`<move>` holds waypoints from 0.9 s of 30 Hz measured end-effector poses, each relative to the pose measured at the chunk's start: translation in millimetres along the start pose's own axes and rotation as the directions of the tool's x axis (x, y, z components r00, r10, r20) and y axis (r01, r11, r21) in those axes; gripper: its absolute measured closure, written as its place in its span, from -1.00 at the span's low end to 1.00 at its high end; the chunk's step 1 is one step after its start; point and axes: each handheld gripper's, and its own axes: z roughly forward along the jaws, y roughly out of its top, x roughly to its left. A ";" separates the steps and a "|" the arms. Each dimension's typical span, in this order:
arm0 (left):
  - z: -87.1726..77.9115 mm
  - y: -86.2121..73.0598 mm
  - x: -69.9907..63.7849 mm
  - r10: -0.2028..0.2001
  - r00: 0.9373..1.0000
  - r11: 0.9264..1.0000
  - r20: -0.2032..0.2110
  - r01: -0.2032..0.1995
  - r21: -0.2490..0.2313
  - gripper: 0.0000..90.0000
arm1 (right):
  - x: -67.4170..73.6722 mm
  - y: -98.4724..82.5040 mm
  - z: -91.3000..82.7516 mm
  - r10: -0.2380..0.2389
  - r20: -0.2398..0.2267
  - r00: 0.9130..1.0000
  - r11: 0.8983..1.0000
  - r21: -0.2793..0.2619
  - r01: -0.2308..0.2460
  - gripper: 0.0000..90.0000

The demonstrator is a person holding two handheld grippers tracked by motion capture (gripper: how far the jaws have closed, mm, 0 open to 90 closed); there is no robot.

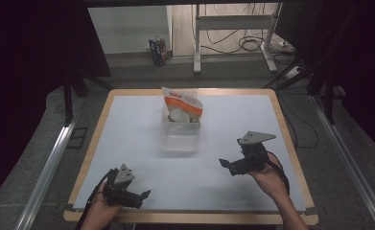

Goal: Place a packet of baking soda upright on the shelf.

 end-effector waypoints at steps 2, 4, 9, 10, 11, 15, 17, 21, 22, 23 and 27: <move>0.0 0.1 0.0 0.000 1.000 1.000 0.000 0.000 0.001 -1.00 | 0.4 -2.9 -3.8 0.001 0.002 1.000 1.000 -0.001 -0.001 -1.00; 0.1 0.1 0.0 0.000 1.000 1.000 0.000 0.000 0.002 -1.00 | 0.7 -6.2 -7.6 0.005 0.010 1.000 1.000 -0.003 -0.005 -1.00; 0.3 0.2 -0.1 -0.001 1.000 1.000 -0.001 0.001 0.003 -1.00 | 0.6 -14.0 -17.9 0.020 0.026 0.999 1.000 -0.008 -0.020 -1.00; 0.3 0.2 0.0 -0.001 1.000 1.000 -0.001 0.001 0.003 -1.00 | 0.7 -15.6 -19.9 0.023 0.030 0.999 1.000 -0.010 -0.023 -1.00; 0.3 0.2 0.0 -0.002 1.000 1.000 -0.001 0.002 0.003 -1.00 | 0.8 -17.2 -22.0 0.027 0.031 0.999 1.000 -0.011 -0.027 -1.00; 0.6 0.3 -0.1 -0.002 1.000 1.000 -0.001 0.002 0.004 -1.00 | 1.9 -22.5 -30.1 0.022 0.054 0.998 1.000 -0.020 -0.021 -1.00; 0.7 0.3 -0.2 -0.002 1.000 1.000 -0.002 0.002 0.004 -1.00 | 2.7 -24.5 -33.5 0.013 0.068 0.998 1.000 -0.020 -0.012 -1.00; 0.6 0.4 -0.1 -0.002 1.000 1.000 -0.001 0.002 0.004 -1.00 | 4.0 -28.4 -38.9 0.002 0.089 0.996 1.000 -0.026 0.001 -1.00; 0.6 0.4 -0.1 -0.003 1.000 1.000 -0.001 0.003 0.004 -1.00 | 4.5 -29.3 -40.1 0.001 0.095 0.995 1.000 -0.026 0.002 -1.00; 0.6 0.4 -0.1 -0.003 1.000 1.000 -0.001 0.003 0.005 -1.00 | 4.8 -30.3 -41.3 -0.001 0.100 0.995 1.000 -0.026 0.004 -1.00; 0.5 0.3 -0.1 -0.003 1.000 1.000 -0.001 0.003 0.004 -1.00 | 5.9 -35.9 -45.7 -0.001 0.115 0.993 1.000 -0.024 0.004 -1.00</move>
